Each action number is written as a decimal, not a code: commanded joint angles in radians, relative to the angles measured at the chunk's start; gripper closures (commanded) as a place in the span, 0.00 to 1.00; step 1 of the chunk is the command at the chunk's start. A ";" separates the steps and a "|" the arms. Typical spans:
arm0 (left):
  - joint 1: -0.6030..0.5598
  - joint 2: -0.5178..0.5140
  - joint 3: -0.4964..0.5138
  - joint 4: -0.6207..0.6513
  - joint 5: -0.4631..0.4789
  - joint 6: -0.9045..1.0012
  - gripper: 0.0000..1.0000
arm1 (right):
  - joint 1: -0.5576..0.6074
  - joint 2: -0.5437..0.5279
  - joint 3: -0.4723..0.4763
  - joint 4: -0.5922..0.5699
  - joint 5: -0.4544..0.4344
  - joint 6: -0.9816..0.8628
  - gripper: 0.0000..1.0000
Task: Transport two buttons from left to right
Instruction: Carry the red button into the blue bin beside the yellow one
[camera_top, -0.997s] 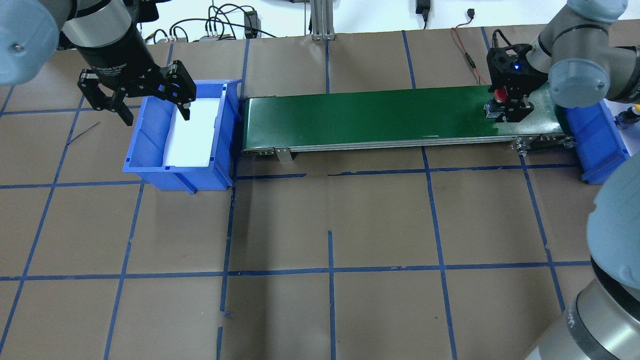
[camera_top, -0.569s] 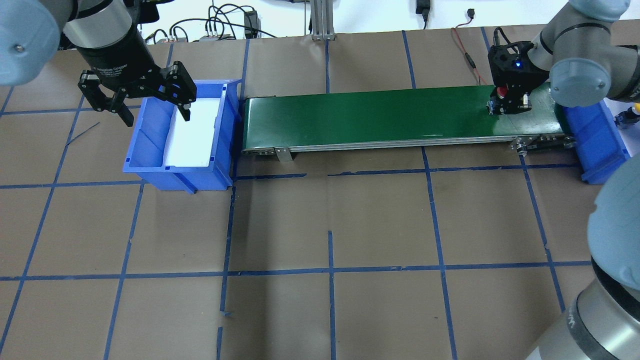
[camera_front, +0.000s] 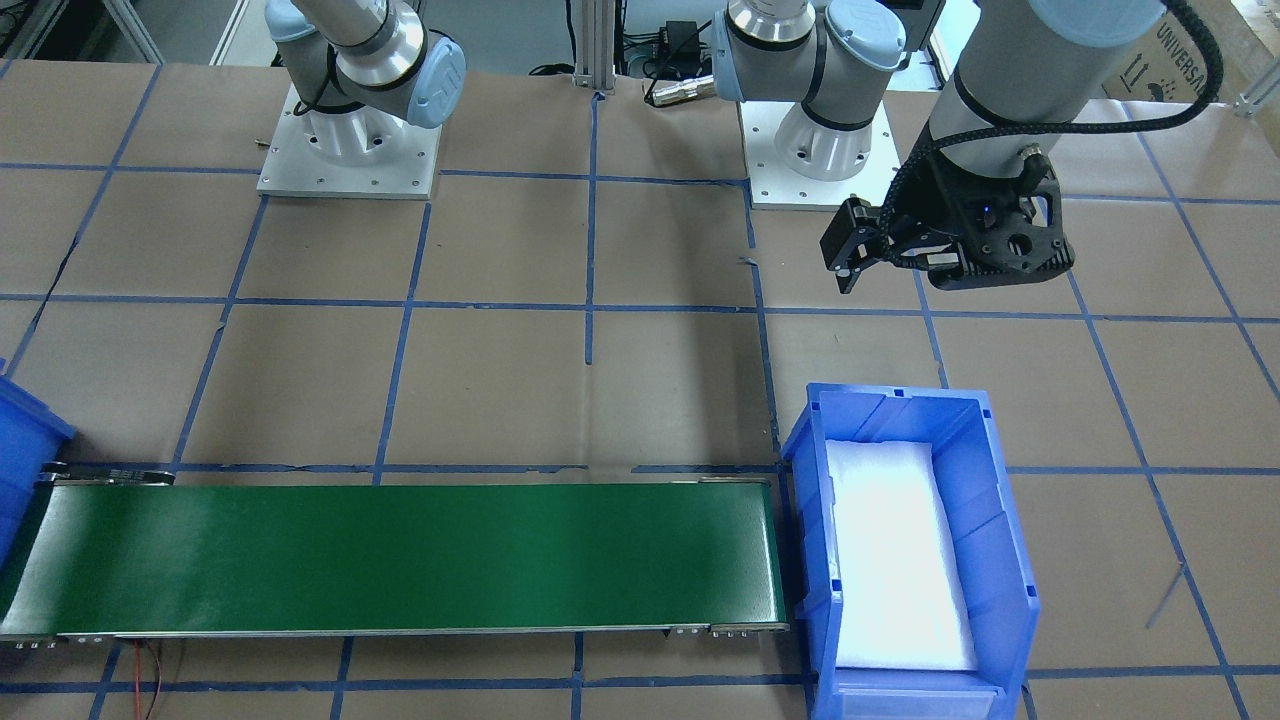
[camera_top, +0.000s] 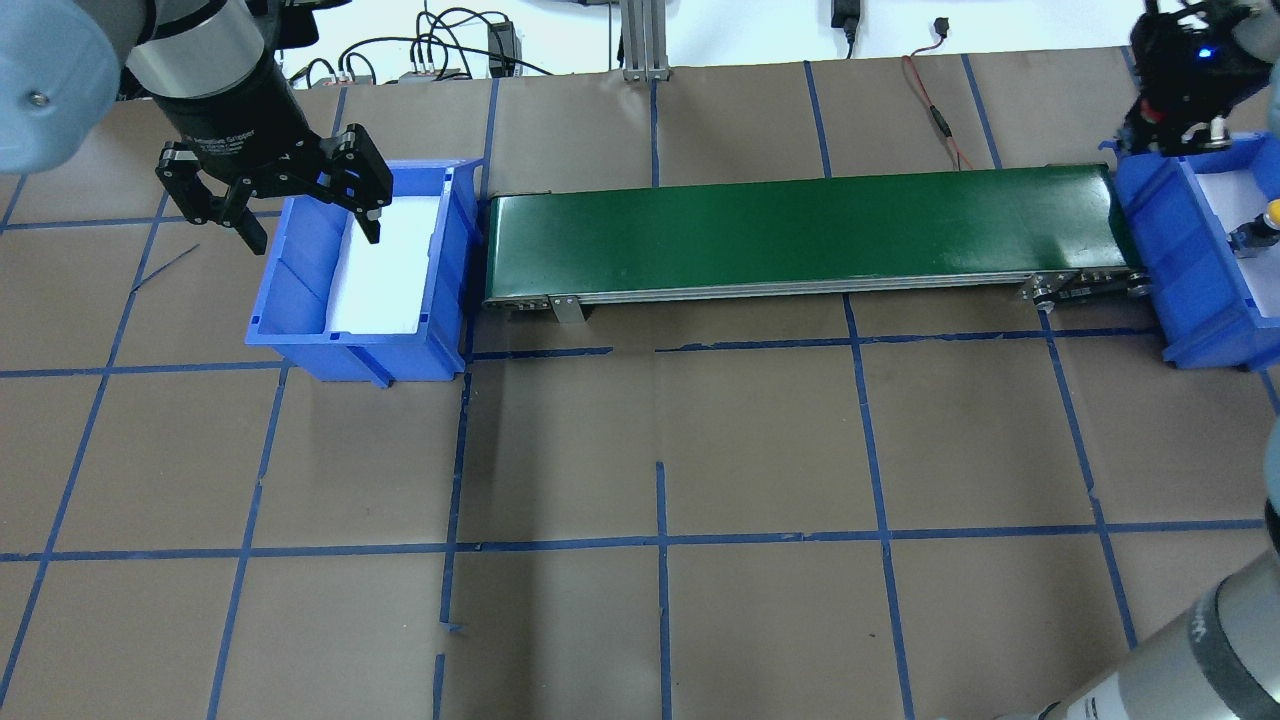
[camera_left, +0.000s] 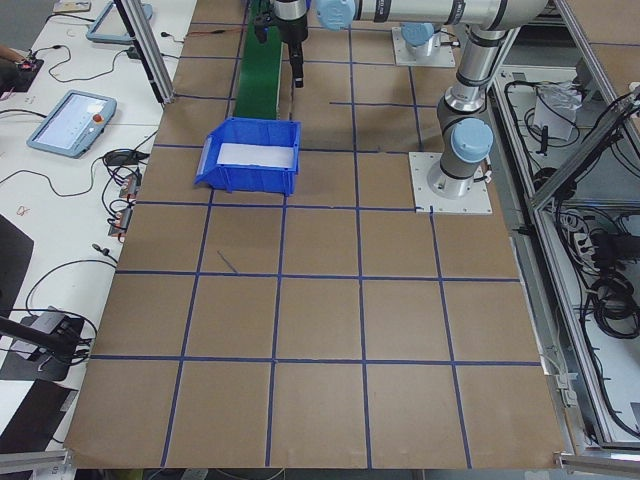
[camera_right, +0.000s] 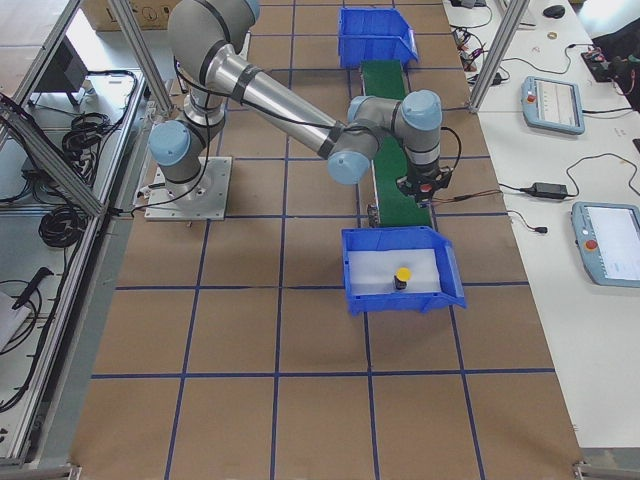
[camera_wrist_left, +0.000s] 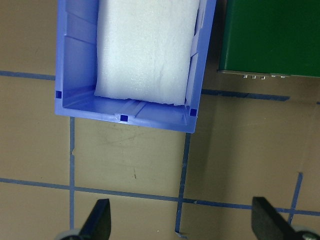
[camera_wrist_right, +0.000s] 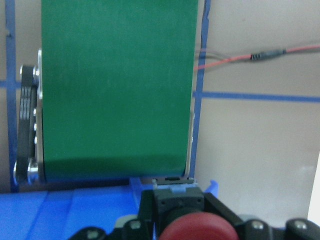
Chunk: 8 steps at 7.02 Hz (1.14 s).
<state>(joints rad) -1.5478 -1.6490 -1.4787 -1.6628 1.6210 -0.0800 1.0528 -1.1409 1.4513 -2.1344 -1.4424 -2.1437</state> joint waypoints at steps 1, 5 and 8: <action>0.000 0.000 0.000 0.000 0.000 0.000 0.00 | -0.129 0.016 -0.037 0.007 0.036 -0.123 0.79; 0.000 0.000 0.000 0.000 0.000 0.000 0.00 | -0.149 0.098 0.003 0.007 0.037 -0.154 0.70; 0.000 0.000 -0.002 0.000 0.000 0.000 0.00 | -0.177 0.173 0.000 0.005 0.103 -0.179 0.70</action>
<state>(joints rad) -1.5478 -1.6491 -1.4798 -1.6628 1.6214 -0.0798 0.8844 -0.9922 1.4510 -2.1279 -1.3669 -2.3201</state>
